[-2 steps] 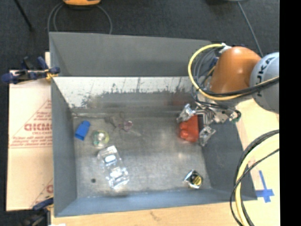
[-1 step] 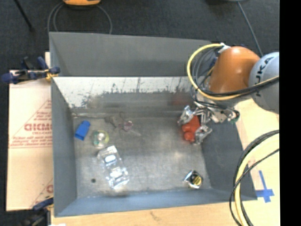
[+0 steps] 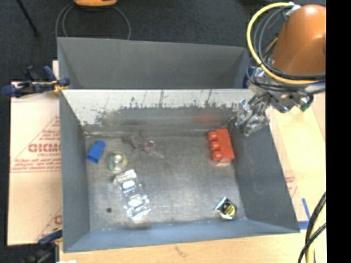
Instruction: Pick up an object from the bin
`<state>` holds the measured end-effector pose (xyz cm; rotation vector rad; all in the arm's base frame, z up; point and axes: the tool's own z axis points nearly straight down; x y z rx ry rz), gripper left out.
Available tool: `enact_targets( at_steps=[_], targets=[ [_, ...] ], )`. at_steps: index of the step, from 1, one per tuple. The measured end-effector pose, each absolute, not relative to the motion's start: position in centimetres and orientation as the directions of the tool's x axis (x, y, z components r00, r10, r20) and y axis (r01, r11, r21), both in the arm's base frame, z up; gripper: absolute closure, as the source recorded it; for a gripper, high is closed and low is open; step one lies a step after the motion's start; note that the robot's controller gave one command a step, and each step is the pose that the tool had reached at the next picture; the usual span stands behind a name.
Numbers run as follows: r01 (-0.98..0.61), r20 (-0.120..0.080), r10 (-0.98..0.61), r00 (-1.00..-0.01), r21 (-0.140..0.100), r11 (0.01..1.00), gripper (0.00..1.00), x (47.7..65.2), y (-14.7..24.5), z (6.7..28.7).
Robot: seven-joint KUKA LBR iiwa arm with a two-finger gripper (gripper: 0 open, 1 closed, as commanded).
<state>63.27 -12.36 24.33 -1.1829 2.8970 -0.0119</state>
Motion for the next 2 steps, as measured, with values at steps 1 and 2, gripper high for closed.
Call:
enact_targets(
  at_steps=[1, 2],
  targets=[
    [-0.787, 0.0, -0.787, -0.617, 0.004, 0.617, 1.0, 62.32, -11.69, 15.26],
    [-0.785, -0.005, -0.785, -0.619, -0.003, 0.619, 0.0, 62.51, -11.68, 15.72]
  ],
)
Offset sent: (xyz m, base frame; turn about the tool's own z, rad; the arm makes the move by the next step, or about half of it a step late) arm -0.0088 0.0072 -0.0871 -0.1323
